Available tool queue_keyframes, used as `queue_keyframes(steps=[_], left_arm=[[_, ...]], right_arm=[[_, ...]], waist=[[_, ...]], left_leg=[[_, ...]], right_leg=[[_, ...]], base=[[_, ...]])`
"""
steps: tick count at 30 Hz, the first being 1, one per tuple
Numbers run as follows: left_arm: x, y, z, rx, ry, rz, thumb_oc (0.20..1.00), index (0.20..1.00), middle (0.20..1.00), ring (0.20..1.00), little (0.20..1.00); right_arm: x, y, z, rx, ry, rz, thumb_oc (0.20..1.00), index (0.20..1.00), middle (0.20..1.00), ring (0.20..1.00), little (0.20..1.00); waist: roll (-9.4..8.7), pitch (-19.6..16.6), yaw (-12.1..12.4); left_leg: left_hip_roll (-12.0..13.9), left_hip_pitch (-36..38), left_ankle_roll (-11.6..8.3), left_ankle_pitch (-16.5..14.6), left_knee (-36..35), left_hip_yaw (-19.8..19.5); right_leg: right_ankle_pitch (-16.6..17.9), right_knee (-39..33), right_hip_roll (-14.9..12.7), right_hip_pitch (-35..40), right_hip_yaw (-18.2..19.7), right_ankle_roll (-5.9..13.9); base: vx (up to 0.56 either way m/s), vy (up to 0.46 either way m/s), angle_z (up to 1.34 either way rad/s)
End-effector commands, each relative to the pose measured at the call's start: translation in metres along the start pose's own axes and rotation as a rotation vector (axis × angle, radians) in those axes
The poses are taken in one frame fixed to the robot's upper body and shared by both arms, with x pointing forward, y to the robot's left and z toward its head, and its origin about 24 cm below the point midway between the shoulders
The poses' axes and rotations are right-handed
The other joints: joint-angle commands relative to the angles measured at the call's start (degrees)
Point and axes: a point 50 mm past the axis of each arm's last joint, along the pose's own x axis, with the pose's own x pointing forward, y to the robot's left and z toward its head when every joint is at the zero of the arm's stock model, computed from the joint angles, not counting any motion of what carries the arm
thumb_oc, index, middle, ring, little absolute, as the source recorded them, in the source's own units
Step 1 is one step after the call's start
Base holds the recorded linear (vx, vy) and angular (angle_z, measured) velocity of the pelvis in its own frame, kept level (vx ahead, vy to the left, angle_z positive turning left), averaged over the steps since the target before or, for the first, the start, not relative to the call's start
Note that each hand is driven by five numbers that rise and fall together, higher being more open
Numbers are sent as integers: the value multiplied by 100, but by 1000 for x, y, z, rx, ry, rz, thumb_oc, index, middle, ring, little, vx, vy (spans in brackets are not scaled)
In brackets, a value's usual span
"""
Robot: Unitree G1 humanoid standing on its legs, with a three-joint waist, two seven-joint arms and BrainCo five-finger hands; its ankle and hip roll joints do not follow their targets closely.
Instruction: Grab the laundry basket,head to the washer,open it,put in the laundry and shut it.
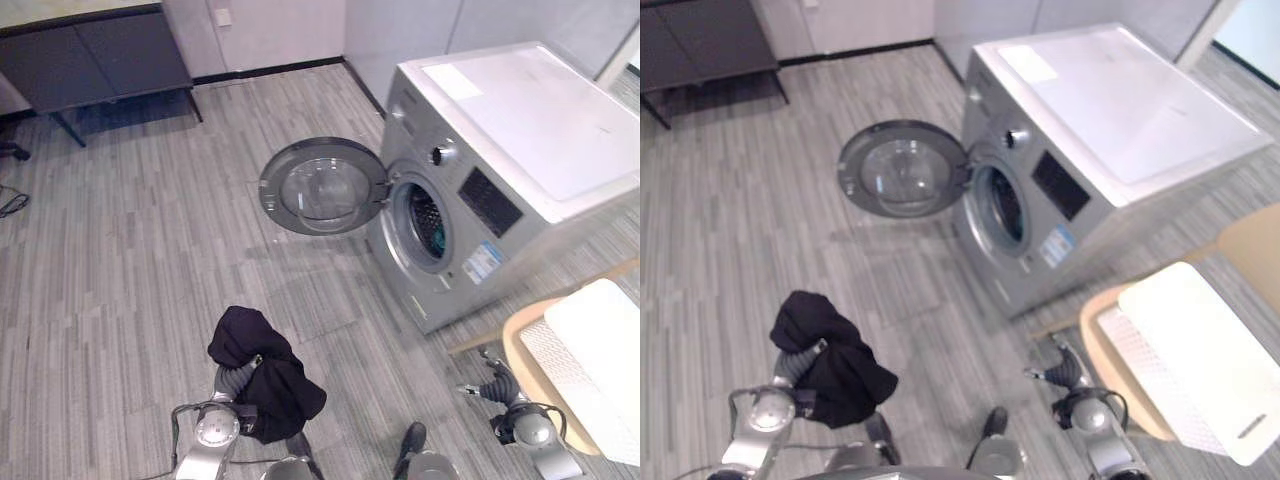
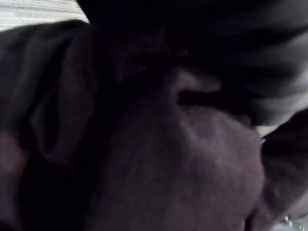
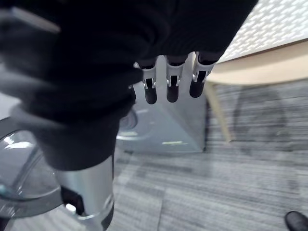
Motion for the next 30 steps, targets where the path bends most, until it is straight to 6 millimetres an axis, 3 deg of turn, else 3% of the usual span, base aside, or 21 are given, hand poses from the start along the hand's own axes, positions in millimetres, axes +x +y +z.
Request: queue_keyframes(steps=[1, 3, 4, 5, 7, 8, 11, 12, 13, 16, 19, 20, 22, 26, 27, 28, 30], left_arm=[[1, 23, 23, 42, -122, 51, 200, 200, 200, 200, 200], [2, 19, 24, 43, -127, 31, 200, 200, 200, 200, 200], [2, 17, 24, 45, -126, 21, 200, 200, 200, 200, 200], [2, 12, 21, 45, -113, 3, 200, 200, 200, 200, 200], [2, 10, 20, 40, -110, -1, 200, 200, 200, 200, 200], [0, 2, 15, 45, -93, -30, 200, 200, 200, 200, 200], [-3, -2, 11, 57, -82, -49, 200, 200, 200, 200, 200], [-6, -8, 7, 41, -70, -70, 200, 200, 200, 200, 200], [-6, -8, 7, 41, -70, -70, 200, 200, 200, 200, 200], [-6, -14, 7, 22, -68, -92, 200, 200, 200, 200, 200], [-4, -22, 10, 15, -69, -120, 200, 200, 200, 200, 200], [-4, -24, 9, 28, -67, -138, 200, 200, 200, 200, 200], [-5, -25, 10, 37, -71, -146, 200, 200, 200, 200, 200], [-5, -28, 13, 70, -90, -178, 200, 200, 200, 200, 200], [-5, -28, 13, 70, -90, -178, 200, 200, 200, 200, 200], [-5, -29, 15, 81, -99, -193, 200, 200, 200, 200, 200], [-5, -32, 19, 95, -119, -211, 200, 200, 200, 200, 200]], right_arm=[[9, -9, 22, 12, -92, -31, 1000, 1000, 1000, 1000, 1000], [9, -6, 22, 19, -94, -11, 1000, 1000, 1000, 1000, 1000], [9, -6, 23, 19, -93, -6, 1000, 1000, 1000, 1000, 1000], [8, -5, 18, 10, -79, 5, 1000, 1000, 1000, 1000, 1000], [7, -4, 18, 6, -76, 11, 1000, 1000, 1000, 1000, 1000], [6, 3, 13, -13, -60, 45, 1000, 1000, 1000, 1000, 1000], [3, 2, 6, -12, -39, 44, 1000, 1000, 1000, 1000, 1000], [3, 0, 0, -20, -15, 40, 1000, 1000, 1000, 1000, 1000], [3, 0, 0, -20, -15, 40, 1000, 1000, 1000, 1000, 1000], [3, -9, -2, -18, -7, 15, 1000, 1000, 1000, 1000, 1000], [3, -14, -9, -27, 27, 1, 1000, 1000, 1000, 1000, 1000], [2, -18, -12, -15, 41, -15, 1000, 1000, 1000, 1000, 1000], [1, -19, -13, -6, 45, -23, 1000, 1000, 1000, 1000, 1000], [-1, -19, -18, -2, 59, -30, 1000, 1000, 1000, 1000, 1000], [-1, -19, -18, -2, 59, -30, 1000, 1000, 1000, 1000, 1000], [0, -18, -17, -3, 54, -24, 1000, 1000, 1000, 1000, 1000], [3, -19, -13, -21, 40, -19, 1000, 1000, 1000, 1000, 1000]], waist=[[-87, 51, -16], [28, 160, -162], [39, 206, -202], [44, 270, -295], [31, 311, -314], [33, 282, -263], [-18, 152, -325], [13, 46, -346], [17, 46, -348], [-11, 60, -336], [-59, 109, -295], [-76, 115, -296], [-65, 123, -298], [5, 209, -185], [4, 202, -182], [26, 237, -125], [74, 221, -83]], left_leg=[[-92, -10, -117, -487, 92, -288], [-296, 301, -50, -629, -50, -570], [-329, 321, -6, -561, -61, -582], [-494, 539, 30, -718, -80, -824], [-583, 641, 51, -829, -38, -964], [-685, 936, 22, -1196, 134, -1235], [-726, 1016, -32, -1317, 343, -1240], [-556, 920, -269, -1228, 923, -1177], [-548, 912, -272, -1238, 942, -1179], [-180, 490, -568, -718, 2210, -1047], [-22, 20, -467, -674, 2383, -958], [-53, -102, -388, -826, 1880, -983], [-90, -138, -388, -789, 1623, -1047], [-155, -659, -596, 54, 554, -1844], [-158, -659, -596, 82, 524, -1842], [-189, -827, -662, 340, 200, -2433], [-281, -859, -657, 383, 0, -3000]], right_leg=[[-765, 146, 799, 409, 810, 197], [-924, 52, 1213, 26, 1227, 117], [-721, -85, 1333, -172, 1279, 60], [-503, -403, 1552, -474, 1451, 91], [-331, -591, 1560, -605, 1444, 147], [-215, -853, 1373, -778, 785, 208], [-149, -1065, 1366, -502, 781, 68], [-156, -1225, 1422, -193, 806, -23], [-152, -1233, 1428, -189, 802, -25], [-255, -1444, 1549, 220, 902, -254], [-434, -1548, 1551, 487, 1001, -347], [-485, -1607, 1512, 586, 1109, -291], [-511, -1625, 1512, 620, 1170, -267], [-673, -1616, 1705, 841, 1659, -262], [-662, -1618, 1705, 827, 1661, -263], [-740, -1516, 1816, 903, 2061, -285], [-829, -1360, 1932, 936, 2546, -278]], base=[[299, 195, 79], [288, 142, 62], [331, 31, 40], [361, -26, 32], [489, -99, 76], [498, -166, 114], [380, -223, 59], [272, -223, 24], [296, -213, 19], [185, -177, -4], [205, -92, -46], [203, 32, -20], [172, 33, -39], [208, 72, -66], [305, 121, -83], [279, 121, -105], [368, 172, -123]])
